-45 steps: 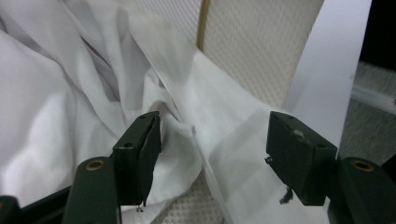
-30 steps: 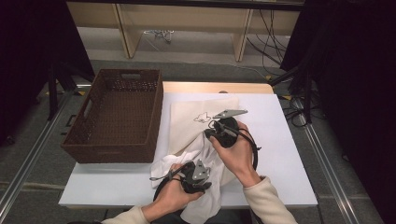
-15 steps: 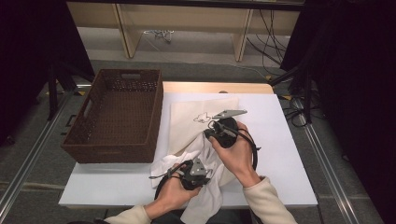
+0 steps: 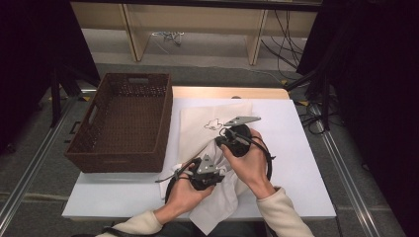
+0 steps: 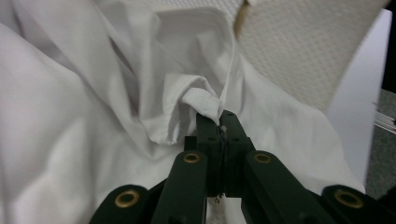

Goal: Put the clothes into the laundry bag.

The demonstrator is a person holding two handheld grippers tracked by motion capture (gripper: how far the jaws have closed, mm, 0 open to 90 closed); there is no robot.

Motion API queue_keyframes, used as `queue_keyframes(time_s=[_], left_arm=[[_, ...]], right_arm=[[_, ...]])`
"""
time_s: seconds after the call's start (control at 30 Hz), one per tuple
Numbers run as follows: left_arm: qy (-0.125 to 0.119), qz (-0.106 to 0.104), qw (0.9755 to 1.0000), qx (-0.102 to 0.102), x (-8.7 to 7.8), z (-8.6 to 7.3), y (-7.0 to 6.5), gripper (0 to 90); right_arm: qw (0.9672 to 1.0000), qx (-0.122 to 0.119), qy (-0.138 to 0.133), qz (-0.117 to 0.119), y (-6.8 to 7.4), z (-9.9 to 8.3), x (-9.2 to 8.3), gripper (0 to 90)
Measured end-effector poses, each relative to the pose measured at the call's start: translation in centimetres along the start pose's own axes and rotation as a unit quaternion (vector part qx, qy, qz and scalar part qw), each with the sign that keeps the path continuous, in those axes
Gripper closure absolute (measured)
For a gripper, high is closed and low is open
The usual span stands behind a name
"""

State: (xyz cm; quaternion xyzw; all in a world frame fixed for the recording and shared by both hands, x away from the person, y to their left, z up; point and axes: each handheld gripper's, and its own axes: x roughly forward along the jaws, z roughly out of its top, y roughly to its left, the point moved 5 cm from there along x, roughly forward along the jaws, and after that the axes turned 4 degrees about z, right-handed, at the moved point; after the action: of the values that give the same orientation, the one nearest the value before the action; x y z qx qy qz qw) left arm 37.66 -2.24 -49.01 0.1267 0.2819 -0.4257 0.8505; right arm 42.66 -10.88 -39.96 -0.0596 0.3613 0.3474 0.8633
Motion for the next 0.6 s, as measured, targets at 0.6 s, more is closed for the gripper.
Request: queue_keyframes(time_s=[0.6], left_arm=[[-0.026, 0.069, 0.9973, 0.001, 1.3, 1.8, 2.7, 88.3]], right_arm=[[1.0, -0.006, -0.005, -0.002, -0.3, 0.1, -0.1, 88.6]])
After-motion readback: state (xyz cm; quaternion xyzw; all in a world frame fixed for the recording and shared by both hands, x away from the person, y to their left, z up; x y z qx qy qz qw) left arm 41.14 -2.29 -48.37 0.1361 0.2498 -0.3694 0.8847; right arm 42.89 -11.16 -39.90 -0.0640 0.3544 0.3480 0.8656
